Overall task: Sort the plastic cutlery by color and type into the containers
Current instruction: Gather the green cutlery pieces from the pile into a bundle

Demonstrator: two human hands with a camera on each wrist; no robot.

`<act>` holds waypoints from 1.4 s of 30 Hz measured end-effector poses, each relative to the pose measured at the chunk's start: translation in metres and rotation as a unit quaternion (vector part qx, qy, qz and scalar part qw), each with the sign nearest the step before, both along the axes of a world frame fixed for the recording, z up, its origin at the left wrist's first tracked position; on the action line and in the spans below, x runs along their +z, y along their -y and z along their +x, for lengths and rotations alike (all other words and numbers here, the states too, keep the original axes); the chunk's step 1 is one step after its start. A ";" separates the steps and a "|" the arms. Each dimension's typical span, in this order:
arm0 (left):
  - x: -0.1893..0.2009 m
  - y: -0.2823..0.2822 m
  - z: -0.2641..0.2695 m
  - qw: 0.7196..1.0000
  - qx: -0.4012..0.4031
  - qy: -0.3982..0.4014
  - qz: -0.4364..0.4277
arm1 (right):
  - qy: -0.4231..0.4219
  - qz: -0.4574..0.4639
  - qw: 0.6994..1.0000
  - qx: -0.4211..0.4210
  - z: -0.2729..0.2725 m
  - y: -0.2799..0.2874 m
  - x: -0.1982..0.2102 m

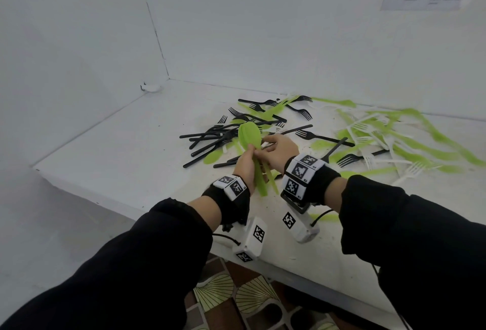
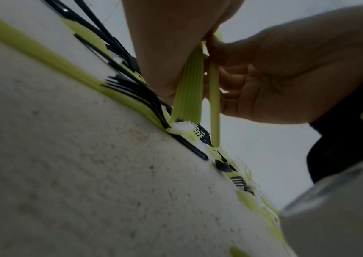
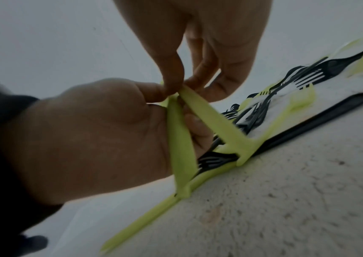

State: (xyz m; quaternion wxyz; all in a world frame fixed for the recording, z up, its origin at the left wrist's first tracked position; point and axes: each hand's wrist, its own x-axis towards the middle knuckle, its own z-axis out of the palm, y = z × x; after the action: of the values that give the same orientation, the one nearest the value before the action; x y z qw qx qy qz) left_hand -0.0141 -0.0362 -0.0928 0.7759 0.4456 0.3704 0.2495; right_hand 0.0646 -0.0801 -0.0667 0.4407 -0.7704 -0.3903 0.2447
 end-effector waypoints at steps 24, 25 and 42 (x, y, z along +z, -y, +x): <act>0.005 -0.062 -0.037 0.983 0.183 -0.001 0.003 | 0.220 -0.162 0.927 0.257 -0.010 -0.107 0.008; 0.007 -0.068 -0.039 0.983 0.186 -0.007 0.012 | 0.249 -0.189 0.904 0.290 -0.011 -0.117 0.005; 0.019 -0.123 -0.033 0.962 0.272 0.012 0.004 | 0.213 -0.060 0.952 0.210 0.052 -0.157 0.005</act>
State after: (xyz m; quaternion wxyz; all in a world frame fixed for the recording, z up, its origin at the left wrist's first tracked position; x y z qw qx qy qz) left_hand -0.0472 0.0868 -0.0737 0.6815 0.3283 0.4669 0.4579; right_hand 0.1166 0.0768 -0.0612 0.2389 -0.7302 -0.6129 0.1847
